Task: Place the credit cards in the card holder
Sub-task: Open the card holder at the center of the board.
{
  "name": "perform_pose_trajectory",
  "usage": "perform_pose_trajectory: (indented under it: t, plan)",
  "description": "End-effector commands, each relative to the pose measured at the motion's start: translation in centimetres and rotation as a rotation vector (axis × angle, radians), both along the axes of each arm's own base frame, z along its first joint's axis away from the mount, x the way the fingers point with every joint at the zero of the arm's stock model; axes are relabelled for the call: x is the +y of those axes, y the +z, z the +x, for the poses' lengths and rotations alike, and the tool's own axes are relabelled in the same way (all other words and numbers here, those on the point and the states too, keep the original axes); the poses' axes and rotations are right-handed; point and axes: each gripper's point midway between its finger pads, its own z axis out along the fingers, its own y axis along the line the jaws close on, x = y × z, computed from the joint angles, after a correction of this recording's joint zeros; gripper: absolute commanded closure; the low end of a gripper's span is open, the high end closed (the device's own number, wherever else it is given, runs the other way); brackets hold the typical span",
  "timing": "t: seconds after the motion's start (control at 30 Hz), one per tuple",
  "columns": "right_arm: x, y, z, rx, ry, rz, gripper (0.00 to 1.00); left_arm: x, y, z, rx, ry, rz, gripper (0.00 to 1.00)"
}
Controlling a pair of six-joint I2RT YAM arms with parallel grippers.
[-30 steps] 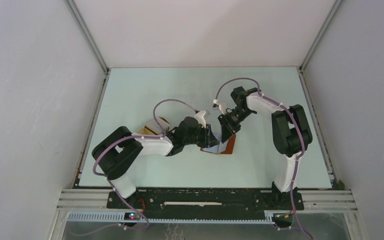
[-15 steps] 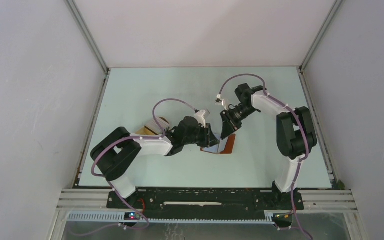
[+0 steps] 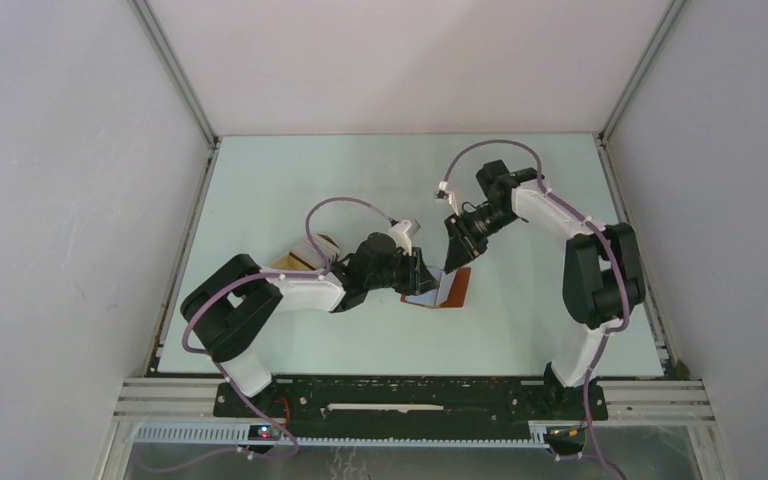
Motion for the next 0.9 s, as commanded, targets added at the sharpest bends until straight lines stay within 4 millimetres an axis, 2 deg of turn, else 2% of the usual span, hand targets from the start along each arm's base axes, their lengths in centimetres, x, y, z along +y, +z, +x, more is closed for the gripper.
perform_pose_trajectory:
  t: [0.0,0.1,0.17,0.23,0.27,0.3,0.33,0.37,0.47,0.63,0.73,0.87]
  plan:
    - [-0.6,5.3,0.8,-0.231,-0.007,0.036,0.67,-0.6,2.8,0.0,-0.08,-0.038,-0.04,0.68]
    - [-1.1,8.9,1.7,-0.414,-0.047,0.043,0.66,-0.4,3.1,0.3,-0.103,-0.039,-0.033,0.68]
    - [-1.5,11.9,2.6,-0.569,-0.089,0.049,0.6,-0.4,3.3,0.5,-0.122,-0.037,-0.027,0.68]
    - [-2.0,14.9,3.4,-0.708,-0.149,0.066,0.37,-0.2,3.5,0.8,-0.143,-0.029,-0.022,0.68]
    - [-2.0,16.2,3.2,-0.754,-0.161,0.09,0.2,-0.1,3.8,0.9,-0.158,-0.022,-0.02,0.68]
    - [-1.7,16.8,2.9,-0.761,-0.162,0.122,0.08,0.1,4.0,1.1,-0.172,-0.014,-0.017,0.68]
    - [-1.3,16.9,2.5,-0.728,-0.168,0.149,0.02,0.3,4.4,1.3,-0.193,-0.004,-0.015,0.68]
    - [-0.7,16.7,1.9,-0.682,-0.15,0.187,0.0,0.5,4.7,1.6,-0.212,0.007,-0.01,0.68]
    - [0.6,15.0,0.3,-0.528,-0.068,0.262,0.0,1.3,6.0,2.4,-0.275,0.041,0.001,0.67]
    - [1.1,11.6,0.1,-0.394,-0.07,0.288,0.05,3.0,8.5,3.6,-0.379,0.116,0.014,0.67]
    - [1.4,10.4,0.5,-0.351,-0.076,0.274,0.09,5.7,10.5,4.3,-0.464,0.219,0.054,0.67]
    - [1.4,9.3,1.0,-0.372,-0.079,0.221,0.11,11.2,13.1,4.7,-0.563,0.383,0.166,0.63]
